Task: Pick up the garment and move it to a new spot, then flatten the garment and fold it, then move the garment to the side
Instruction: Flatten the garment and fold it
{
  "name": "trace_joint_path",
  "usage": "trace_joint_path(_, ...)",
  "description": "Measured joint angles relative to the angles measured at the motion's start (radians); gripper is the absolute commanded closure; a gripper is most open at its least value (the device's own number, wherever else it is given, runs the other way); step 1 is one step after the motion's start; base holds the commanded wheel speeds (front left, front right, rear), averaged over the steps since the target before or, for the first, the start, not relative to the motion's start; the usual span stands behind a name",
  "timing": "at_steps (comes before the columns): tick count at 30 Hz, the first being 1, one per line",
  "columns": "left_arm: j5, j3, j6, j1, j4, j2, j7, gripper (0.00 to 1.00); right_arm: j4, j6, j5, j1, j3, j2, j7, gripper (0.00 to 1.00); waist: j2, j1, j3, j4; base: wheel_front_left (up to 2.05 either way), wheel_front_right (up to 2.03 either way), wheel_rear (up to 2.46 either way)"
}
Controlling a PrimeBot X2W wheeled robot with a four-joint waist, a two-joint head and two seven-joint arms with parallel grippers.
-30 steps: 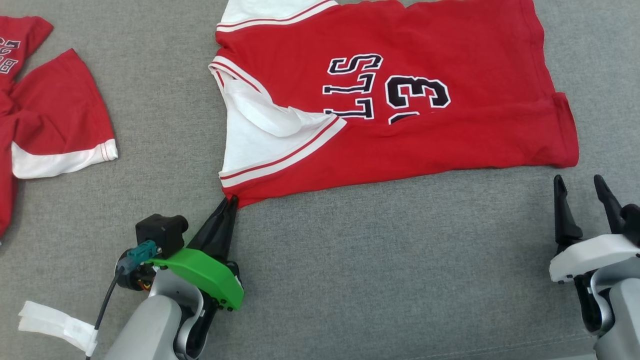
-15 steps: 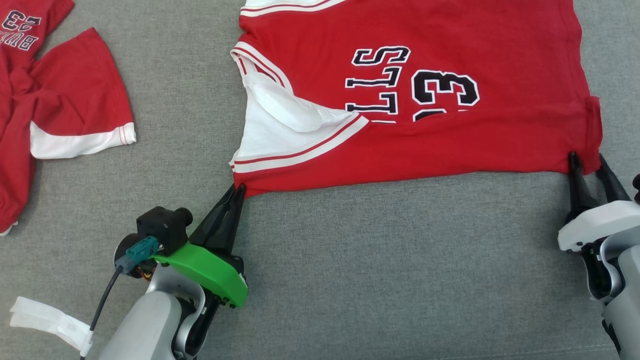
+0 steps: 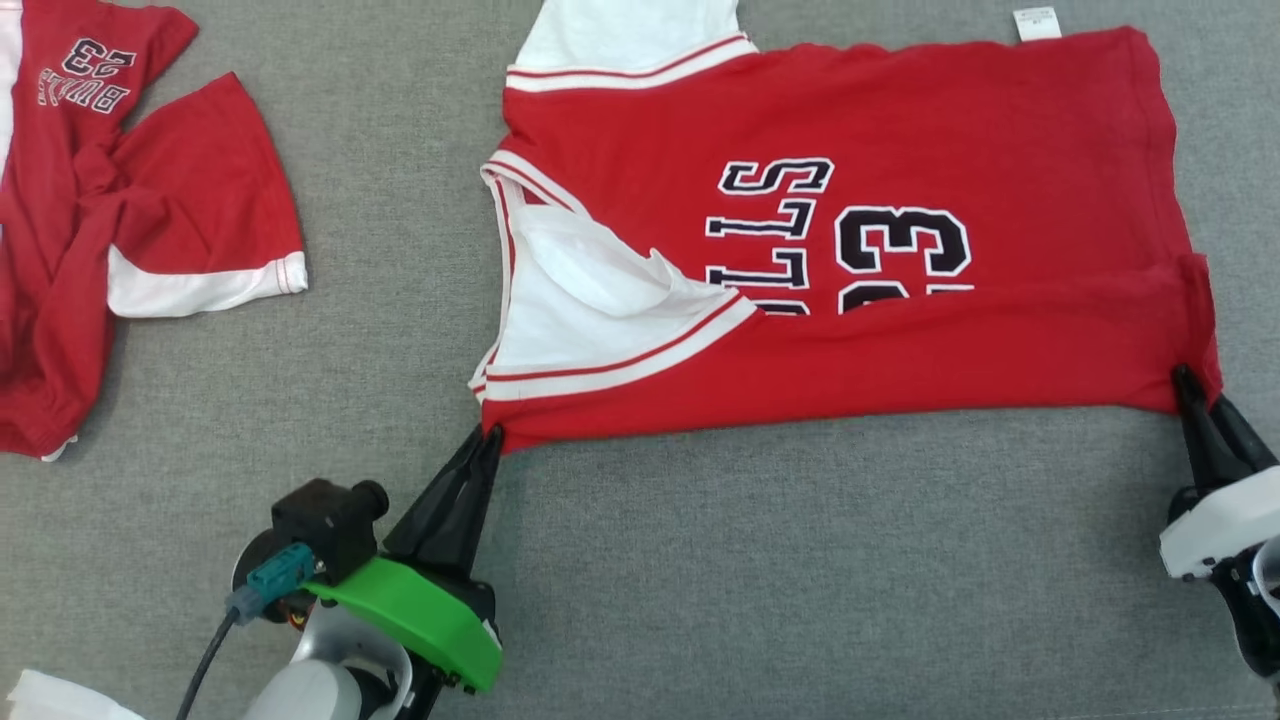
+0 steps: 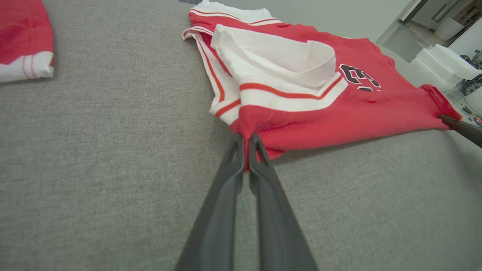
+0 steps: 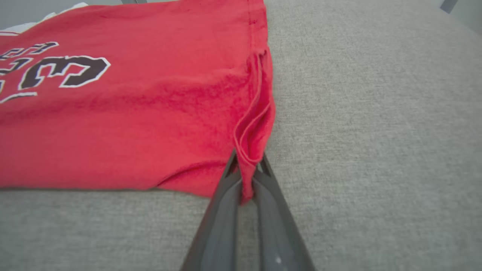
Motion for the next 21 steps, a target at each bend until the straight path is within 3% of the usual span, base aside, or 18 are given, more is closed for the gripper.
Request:
trace_joint_path(9, -0.038, -0.028, 0.044, 0.152, -0.062, 0.019, 0.069, 1.00, -0.125, 0.000, 0.072, 0.172, 0.034, -0.116, 0.001, 1.00, 0.0000, 0.0000, -0.062, 0.014, 0.00, 0.00, 0.00)
trace_joint_path(14, -0.049, -0.038, 0.061, 0.189, -0.081, 0.034, 0.109, 1.00, -0.177, 0.000, 0.072, 0.259, 0.022, -0.138, 0.001, 1.00, 0.0000, 0.0000, -0.075, 0.016, 0.00, 0.00, 0.00)
trace_joint_path(20, -0.063, -0.047, 0.066, 0.198, -0.087, 0.047, 0.150, 1.00, -0.176, 0.000, 0.066, 0.281, 0.010, -0.121, 0.010, 1.00, 0.0000, 0.0000, -0.085, 0.008, 0.00, 0.00, 0.00)
trace_joint_path(21, -0.071, -0.046, 0.065, 0.198, -0.084, 0.045, 0.156, 0.80, -0.174, 0.000, 0.066, 0.280, 0.007, -0.112, 0.012, 0.56, 0.0000, 0.0000, -0.086, 0.006, 0.00, 0.00, 0.00)
